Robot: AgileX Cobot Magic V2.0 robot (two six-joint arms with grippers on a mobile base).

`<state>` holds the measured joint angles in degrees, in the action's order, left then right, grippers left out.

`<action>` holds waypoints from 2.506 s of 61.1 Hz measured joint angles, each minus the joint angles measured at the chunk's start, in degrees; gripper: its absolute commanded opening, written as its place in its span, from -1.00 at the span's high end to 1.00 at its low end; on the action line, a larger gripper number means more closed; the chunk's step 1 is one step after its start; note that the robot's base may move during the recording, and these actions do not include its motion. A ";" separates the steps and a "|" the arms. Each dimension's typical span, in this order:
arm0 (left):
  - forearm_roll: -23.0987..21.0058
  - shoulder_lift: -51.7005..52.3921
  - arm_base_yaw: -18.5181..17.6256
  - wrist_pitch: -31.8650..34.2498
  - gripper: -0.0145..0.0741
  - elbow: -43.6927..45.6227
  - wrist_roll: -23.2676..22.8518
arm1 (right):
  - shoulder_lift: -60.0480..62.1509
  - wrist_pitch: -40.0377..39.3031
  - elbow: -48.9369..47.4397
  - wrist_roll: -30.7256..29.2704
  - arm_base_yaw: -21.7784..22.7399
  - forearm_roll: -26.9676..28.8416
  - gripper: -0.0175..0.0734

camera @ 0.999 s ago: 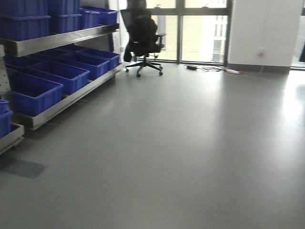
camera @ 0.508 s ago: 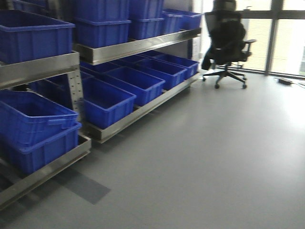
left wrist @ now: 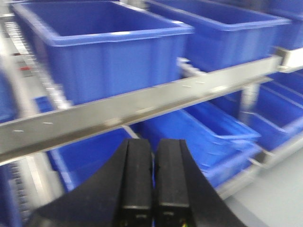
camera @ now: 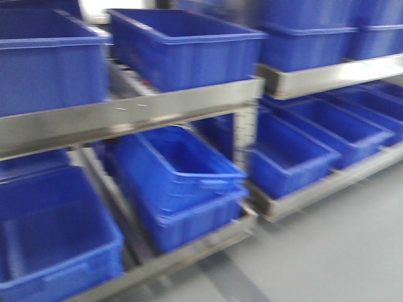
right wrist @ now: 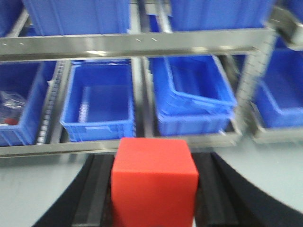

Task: Pick red cube and place on left shelf
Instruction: 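Approach the blue crate on the shelf with the red cube held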

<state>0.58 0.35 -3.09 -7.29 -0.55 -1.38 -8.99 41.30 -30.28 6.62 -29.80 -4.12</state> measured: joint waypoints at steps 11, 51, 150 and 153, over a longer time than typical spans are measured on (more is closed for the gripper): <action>0.00 0.00 0.00 0.00 0.44 0.00 0.00 | 0.00 0.00 0.00 0.00 0.00 0.00 0.28; 0.00 0.00 0.00 0.00 0.44 0.00 0.00 | 0.00 0.00 0.00 0.00 0.00 0.00 0.28; 0.00 0.00 0.00 0.00 0.44 0.00 0.00 | -3.05 1.28 -2.69 0.09 0.00 1.44 0.29; 0.00 0.00 0.00 0.00 0.44 0.00 0.00 | -6.13 2.00 -5.19 0.09 0.00 2.11 0.29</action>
<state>0.58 0.35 -3.09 -7.29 -0.55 -1.38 -15.13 43.29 -35.47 6.71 -29.80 -2.01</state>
